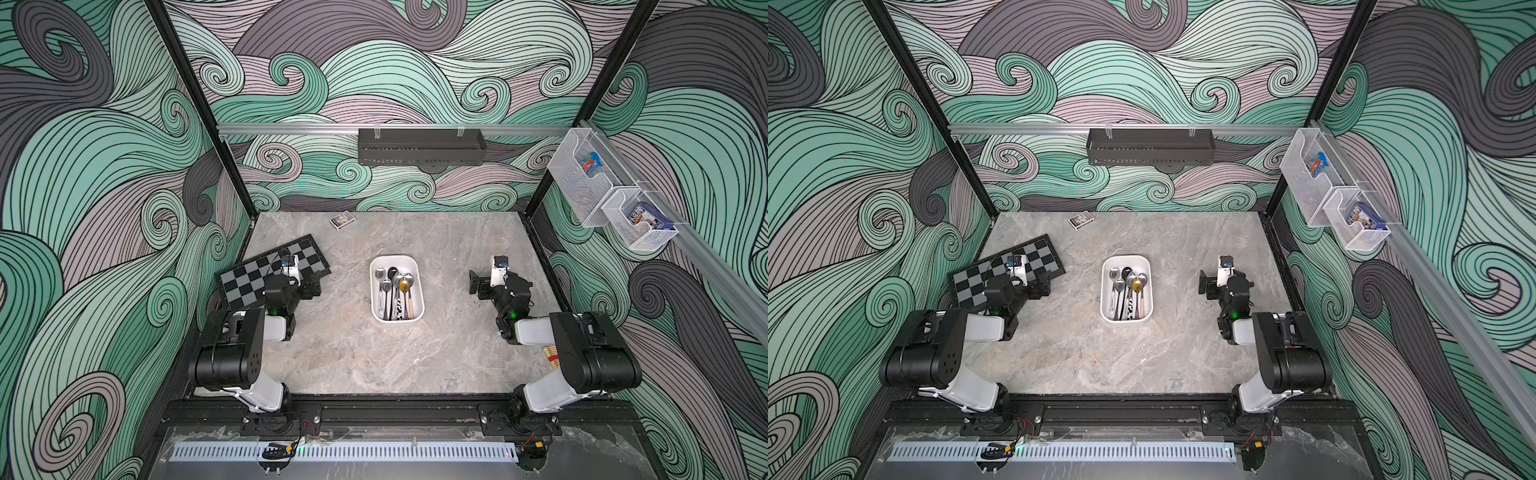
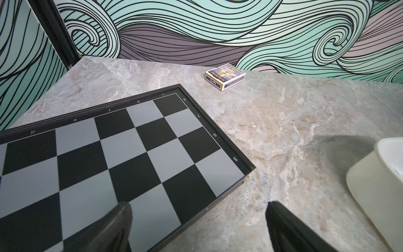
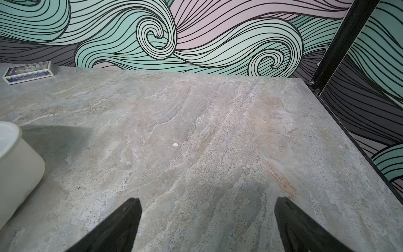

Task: Put the spoon into the storage box
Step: Reset both arms

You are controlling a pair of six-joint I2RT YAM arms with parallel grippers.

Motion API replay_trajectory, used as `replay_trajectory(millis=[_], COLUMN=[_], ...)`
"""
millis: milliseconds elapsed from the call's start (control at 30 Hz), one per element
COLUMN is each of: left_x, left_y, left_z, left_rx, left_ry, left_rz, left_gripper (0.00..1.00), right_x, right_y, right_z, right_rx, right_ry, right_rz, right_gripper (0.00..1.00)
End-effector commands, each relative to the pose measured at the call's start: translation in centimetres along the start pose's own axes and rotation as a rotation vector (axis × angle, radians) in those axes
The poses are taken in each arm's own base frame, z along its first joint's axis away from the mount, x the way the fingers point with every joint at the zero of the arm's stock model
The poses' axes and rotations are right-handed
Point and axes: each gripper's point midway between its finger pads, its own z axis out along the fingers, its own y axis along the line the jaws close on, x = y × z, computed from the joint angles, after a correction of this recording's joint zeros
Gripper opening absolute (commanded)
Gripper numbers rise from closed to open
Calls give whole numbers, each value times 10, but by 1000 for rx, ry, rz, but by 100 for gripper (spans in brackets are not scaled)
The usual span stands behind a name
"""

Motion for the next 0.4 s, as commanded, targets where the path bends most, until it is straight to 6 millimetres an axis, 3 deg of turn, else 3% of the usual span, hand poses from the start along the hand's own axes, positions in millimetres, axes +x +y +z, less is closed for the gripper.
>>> replay_trajectory(millis=[0, 367], left_x=[-3, -2], left_y=[0, -1], left_z=[3, 3], left_rx=[12, 13], left_ry=[-8, -7], left_rz=[8, 9], left_gripper=[99, 99], right_x=[-4, -3], right_y=[4, 11], right_z=[1, 0], right_rx=[-17, -62], right_ry=[-9, -6], right_rz=[-10, -26], right_gripper=[99, 99])
